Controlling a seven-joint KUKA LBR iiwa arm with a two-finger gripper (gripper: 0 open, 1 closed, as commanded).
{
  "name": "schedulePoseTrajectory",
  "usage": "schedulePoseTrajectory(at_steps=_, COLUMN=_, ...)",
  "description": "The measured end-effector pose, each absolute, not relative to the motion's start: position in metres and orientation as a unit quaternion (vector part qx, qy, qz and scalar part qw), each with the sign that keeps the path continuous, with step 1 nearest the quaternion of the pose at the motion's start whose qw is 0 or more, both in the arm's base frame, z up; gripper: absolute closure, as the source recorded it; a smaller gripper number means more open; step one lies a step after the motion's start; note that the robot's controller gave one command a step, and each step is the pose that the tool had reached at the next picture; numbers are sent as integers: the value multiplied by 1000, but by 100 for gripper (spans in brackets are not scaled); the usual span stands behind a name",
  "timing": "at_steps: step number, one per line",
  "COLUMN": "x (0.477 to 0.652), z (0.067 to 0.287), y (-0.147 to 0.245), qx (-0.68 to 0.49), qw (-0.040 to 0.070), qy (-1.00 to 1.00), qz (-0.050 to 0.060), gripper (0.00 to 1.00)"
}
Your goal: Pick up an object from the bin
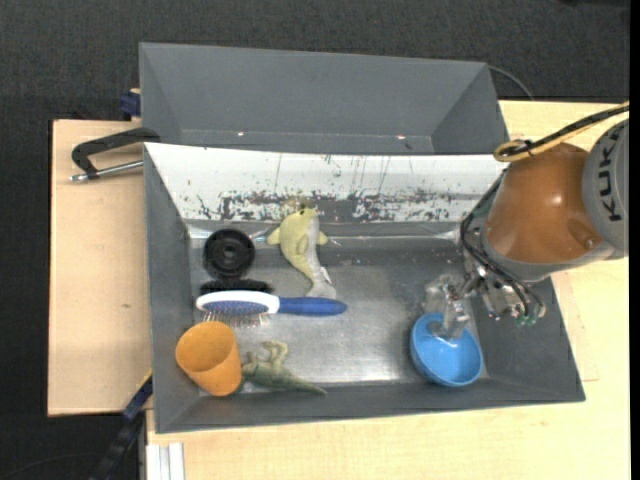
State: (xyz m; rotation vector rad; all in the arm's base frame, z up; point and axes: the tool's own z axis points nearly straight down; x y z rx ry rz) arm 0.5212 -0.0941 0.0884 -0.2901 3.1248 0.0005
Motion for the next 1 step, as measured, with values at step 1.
schedulePoseTrajectory(at_steps=1, x=520, z=230, y=-95, qx=-117, qw=8, qy=993, qz=-2, gripper=100)
